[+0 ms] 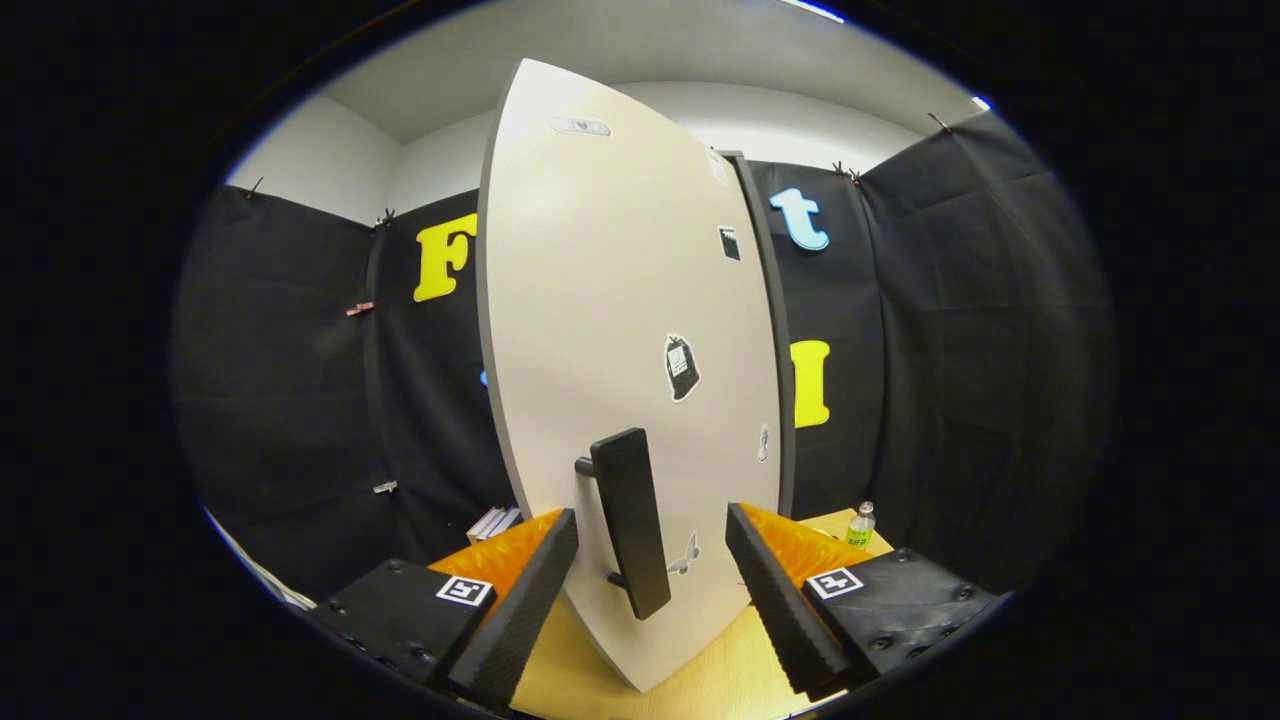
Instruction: Open the shoe cabinet door, grab the shoes and put them into the shoe cabinet, then close the shoe cabinet door.
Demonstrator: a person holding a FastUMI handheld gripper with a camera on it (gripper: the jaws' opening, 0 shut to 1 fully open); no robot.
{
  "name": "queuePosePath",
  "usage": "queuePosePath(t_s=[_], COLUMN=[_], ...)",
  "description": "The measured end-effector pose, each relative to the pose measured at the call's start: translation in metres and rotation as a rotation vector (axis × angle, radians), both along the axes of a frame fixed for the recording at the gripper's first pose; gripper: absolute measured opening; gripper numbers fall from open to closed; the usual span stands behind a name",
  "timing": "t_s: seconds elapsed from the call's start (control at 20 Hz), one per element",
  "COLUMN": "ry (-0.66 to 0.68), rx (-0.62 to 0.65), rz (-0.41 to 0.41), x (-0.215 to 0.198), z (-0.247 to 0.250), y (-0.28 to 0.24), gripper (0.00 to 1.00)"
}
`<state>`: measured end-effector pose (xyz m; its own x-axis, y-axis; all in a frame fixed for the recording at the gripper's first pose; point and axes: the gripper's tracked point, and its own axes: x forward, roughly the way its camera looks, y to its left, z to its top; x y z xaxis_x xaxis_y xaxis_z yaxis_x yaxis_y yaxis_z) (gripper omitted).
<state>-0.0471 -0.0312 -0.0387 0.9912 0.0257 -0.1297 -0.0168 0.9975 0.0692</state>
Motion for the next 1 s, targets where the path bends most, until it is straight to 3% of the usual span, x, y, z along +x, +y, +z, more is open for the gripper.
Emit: queuePosePath(t_s=[1.0], ry=[0.017], rx=[-0.011], rz=[-0.021], x=[0.012], z=[-0.004], y=[0.021], gripper=[0.98])
